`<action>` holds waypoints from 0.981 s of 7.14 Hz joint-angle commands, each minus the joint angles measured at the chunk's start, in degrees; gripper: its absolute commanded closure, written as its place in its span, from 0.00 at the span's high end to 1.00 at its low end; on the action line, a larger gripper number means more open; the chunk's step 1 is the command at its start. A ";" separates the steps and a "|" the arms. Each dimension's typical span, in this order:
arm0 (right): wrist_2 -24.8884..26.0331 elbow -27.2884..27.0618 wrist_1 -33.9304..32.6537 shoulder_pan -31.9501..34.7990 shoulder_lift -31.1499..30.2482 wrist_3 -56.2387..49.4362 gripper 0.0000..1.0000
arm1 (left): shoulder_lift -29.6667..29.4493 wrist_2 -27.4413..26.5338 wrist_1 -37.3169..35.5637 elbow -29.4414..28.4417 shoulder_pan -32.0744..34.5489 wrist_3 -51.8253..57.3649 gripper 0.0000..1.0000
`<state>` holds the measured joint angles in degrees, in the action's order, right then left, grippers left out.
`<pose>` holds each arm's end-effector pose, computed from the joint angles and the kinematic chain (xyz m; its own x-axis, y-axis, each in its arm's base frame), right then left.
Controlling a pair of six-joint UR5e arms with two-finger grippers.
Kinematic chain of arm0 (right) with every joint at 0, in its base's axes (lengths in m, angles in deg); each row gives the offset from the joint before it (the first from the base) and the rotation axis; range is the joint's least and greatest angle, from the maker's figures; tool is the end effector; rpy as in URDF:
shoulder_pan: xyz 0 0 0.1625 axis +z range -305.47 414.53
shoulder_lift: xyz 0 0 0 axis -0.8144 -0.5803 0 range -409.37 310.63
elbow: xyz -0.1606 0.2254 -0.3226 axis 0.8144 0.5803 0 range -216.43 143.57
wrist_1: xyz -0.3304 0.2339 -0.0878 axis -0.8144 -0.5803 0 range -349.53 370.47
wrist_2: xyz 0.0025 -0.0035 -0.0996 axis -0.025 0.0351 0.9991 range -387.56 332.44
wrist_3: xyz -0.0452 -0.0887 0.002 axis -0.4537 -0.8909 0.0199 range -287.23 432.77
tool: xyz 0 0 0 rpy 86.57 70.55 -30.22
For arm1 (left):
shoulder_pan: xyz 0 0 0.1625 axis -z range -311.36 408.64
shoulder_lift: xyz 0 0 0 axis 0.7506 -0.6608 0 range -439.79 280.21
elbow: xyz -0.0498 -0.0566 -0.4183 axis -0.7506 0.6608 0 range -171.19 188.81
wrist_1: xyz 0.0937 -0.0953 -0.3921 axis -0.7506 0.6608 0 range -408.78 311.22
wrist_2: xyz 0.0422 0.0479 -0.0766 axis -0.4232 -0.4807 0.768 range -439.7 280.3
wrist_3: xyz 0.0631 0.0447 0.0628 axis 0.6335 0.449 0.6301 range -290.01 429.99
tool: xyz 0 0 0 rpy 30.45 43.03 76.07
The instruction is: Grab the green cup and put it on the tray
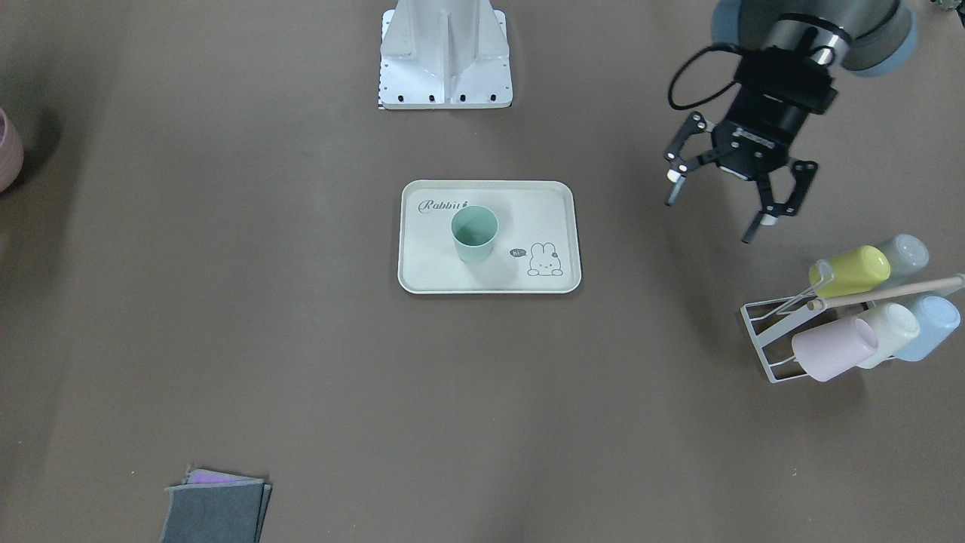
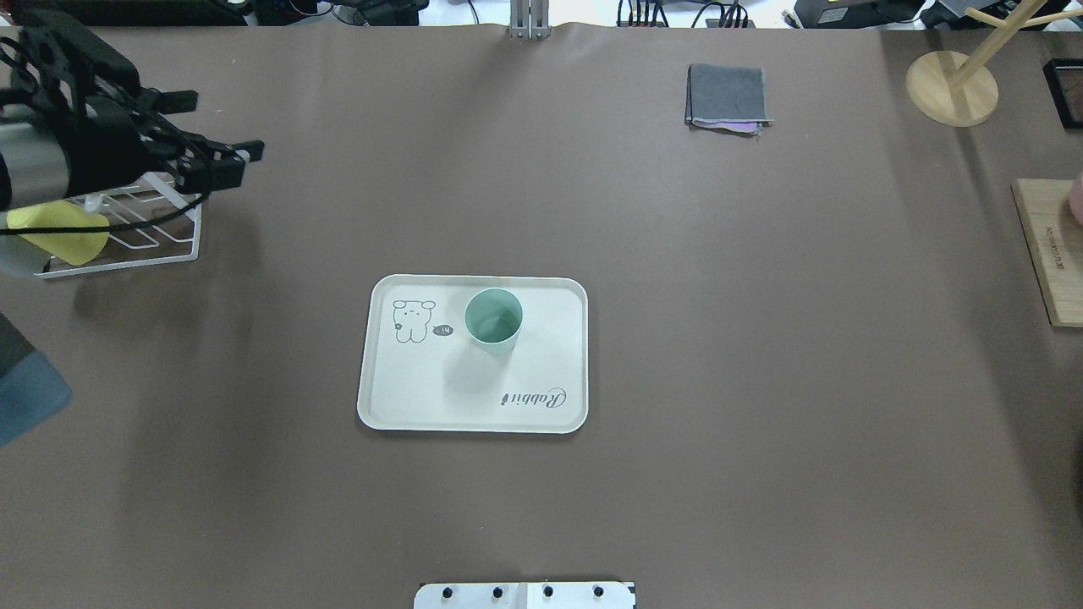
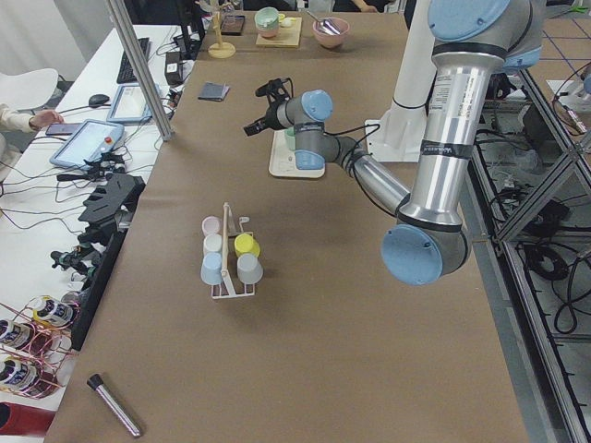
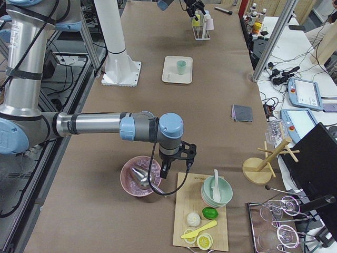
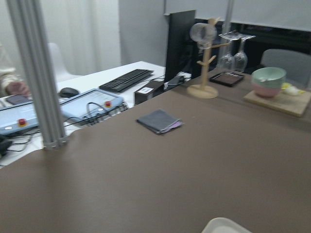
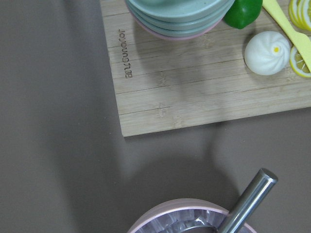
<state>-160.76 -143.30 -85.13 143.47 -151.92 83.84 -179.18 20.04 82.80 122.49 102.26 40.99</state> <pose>0.0578 -0.3979 0.6227 0.7191 0.1937 0.6673 -0.1219 0.9806 -0.1533 0.2141 -0.4870 0.2977 0.6856 0.5228 -0.5066 0.2004 0.5335 0.8217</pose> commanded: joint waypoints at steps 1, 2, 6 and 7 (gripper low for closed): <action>0.13 -0.01 -0.11 0.00 0.41 0.00 1.00 | -0.37 11.39 -18.57 -3.60 13.39 -0.01 0.99; 0.13 -0.01 -0.03 0.00 0.42 0.00 1.00 | 0.50 14.23 -20.29 -7.38 17.53 0.08 0.99; 0.39 -0.18 -0.03 0.00 0.42 0.00 1.00 | 2.36 34.87 -21.53 -34.17 38.37 17.62 0.99; 0.48 -0.18 -0.03 0.00 0.42 -0.09 1.00 | 2.36 37.17 -23.80 -35.70 40.32 17.66 0.99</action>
<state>-160.37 -143.44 -85.15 143.47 -151.51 83.80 -176.89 53.23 60.78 90.65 139.03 56.26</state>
